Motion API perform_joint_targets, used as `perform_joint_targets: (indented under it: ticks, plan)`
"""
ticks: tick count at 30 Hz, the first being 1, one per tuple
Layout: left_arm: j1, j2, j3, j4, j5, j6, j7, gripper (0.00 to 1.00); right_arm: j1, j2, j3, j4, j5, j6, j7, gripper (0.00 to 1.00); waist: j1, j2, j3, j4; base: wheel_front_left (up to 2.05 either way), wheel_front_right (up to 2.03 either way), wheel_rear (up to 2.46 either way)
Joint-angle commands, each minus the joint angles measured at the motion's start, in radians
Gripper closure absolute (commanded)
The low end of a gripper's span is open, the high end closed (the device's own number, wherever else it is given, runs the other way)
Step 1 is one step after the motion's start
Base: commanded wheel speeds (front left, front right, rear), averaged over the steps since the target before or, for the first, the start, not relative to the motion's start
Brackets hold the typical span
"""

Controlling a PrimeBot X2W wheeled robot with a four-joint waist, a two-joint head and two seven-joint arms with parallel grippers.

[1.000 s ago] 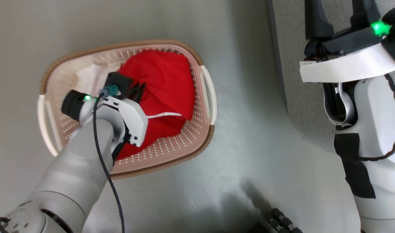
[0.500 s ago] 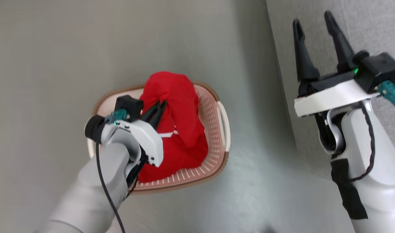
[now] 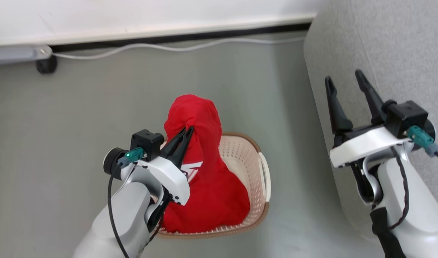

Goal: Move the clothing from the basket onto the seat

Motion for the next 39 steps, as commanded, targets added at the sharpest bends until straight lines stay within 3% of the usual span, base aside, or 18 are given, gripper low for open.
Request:
perform_joint_targets:
  ticks: [1,13,28,33,39]
  plan:
    - [0.017,0.013,0.048,-0.046,0.025,-0.004,-0.013,1.00,0.028,-0.001,0.018,-0.011,0.008,0.004,-0.006,0.00,0.0000,-0.0001,-0.056,0.028,0.00,0.00,0.00]
    - [0.079,-0.002,0.151,-0.255,0.094,-0.007,-0.013,1.00,0.130,-0.010,0.025,0.034,0.032,0.004,-0.006,0.00,0.0000,-0.0001,-0.187,0.056,0.00,0.00,0.00]
    - [0.000,0.025,0.173,-0.479,0.110,-0.008,-0.013,1.00,0.148,-0.002,0.040,0.051,0.034,0.004,-0.006,0.00,0.0000,-0.0001,-0.202,0.056,0.00,0.00,0.00]
    - [-0.011,0.020,0.161,-0.501,0.116,-0.008,-0.013,1.00,0.128,0.007,0.106,0.020,0.038,0.004,-0.006,0.00,0.0000,-0.0001,-0.197,0.058,0.00,0.00,0.00]
    - [-0.009,0.009,0.159,-0.514,0.122,-0.008,-0.013,1.00,0.070,0.021,0.273,-0.031,0.053,0.004,-0.006,0.00,0.0000,-0.0001,-0.185,0.060,0.00,0.00,0.00]
